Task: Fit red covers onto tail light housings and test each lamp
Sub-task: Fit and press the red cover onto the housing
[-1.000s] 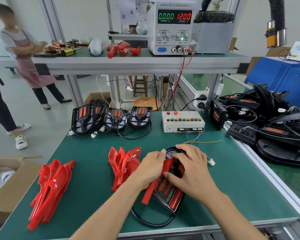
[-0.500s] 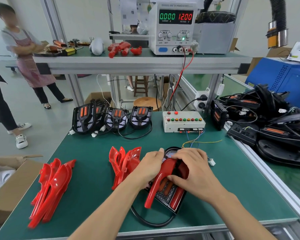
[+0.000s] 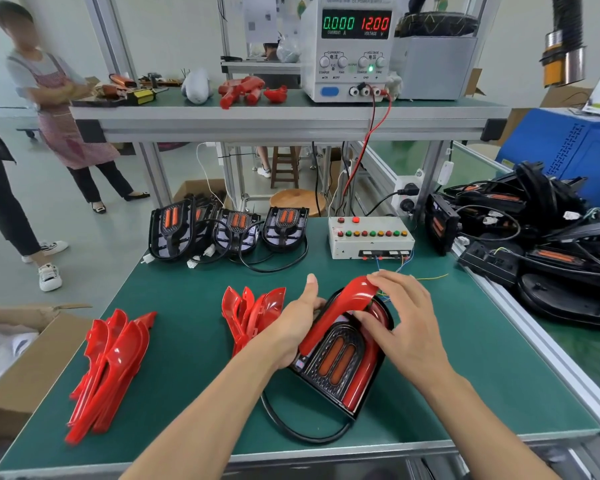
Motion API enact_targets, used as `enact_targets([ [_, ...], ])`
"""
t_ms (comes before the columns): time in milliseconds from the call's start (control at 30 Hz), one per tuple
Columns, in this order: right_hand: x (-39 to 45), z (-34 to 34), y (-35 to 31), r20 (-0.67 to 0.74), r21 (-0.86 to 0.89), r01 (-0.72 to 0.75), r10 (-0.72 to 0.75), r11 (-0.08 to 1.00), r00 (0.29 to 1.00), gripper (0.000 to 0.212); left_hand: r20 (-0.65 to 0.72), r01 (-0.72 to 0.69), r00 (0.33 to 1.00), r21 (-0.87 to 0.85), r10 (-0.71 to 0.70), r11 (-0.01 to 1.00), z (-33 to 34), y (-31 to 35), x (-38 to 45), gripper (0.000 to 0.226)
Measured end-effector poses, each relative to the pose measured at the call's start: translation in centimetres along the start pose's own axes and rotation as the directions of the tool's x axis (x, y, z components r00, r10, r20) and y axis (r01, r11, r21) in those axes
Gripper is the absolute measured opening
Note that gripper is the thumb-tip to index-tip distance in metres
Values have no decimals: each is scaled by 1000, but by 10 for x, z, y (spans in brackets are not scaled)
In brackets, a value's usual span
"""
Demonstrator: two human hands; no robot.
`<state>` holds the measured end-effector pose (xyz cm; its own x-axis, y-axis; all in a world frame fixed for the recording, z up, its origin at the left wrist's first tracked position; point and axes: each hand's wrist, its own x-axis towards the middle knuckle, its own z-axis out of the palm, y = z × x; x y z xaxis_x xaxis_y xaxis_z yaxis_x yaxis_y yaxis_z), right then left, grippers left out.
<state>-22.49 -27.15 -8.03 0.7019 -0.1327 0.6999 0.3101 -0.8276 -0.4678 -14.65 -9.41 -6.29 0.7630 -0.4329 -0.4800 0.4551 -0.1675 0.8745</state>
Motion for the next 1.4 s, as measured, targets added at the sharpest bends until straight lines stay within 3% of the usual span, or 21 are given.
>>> enact_targets([
  [267,-1,2,2,13,-2,66,-66,998,998,50,0,-3,1000,41,3,999,0,2,-1,86],
  [533,-7,4,1,24,63,16,-17,998,1000,50,0,-9,1000,38,9,999,-3,0,-2,87],
  [767,-10,10,0,68,2,26,-27,1000,997,48,7,-10,1000,62,10,998,-2,0,-4,89],
  [933,-11,11,2,93,14,-5,4,1000,996,48,26,-41,999,73,39,996,-1,2,-8,81],
  [1167,-10,9,3,163,27,-38,33,999,986,53,100,-134,987,119,123,984,-4,-4,-7,49],
  [1400,-9,6,-7,258,49,-140,122,989,958,54,151,-220,969,155,197,963,-6,-8,-7,54],
])
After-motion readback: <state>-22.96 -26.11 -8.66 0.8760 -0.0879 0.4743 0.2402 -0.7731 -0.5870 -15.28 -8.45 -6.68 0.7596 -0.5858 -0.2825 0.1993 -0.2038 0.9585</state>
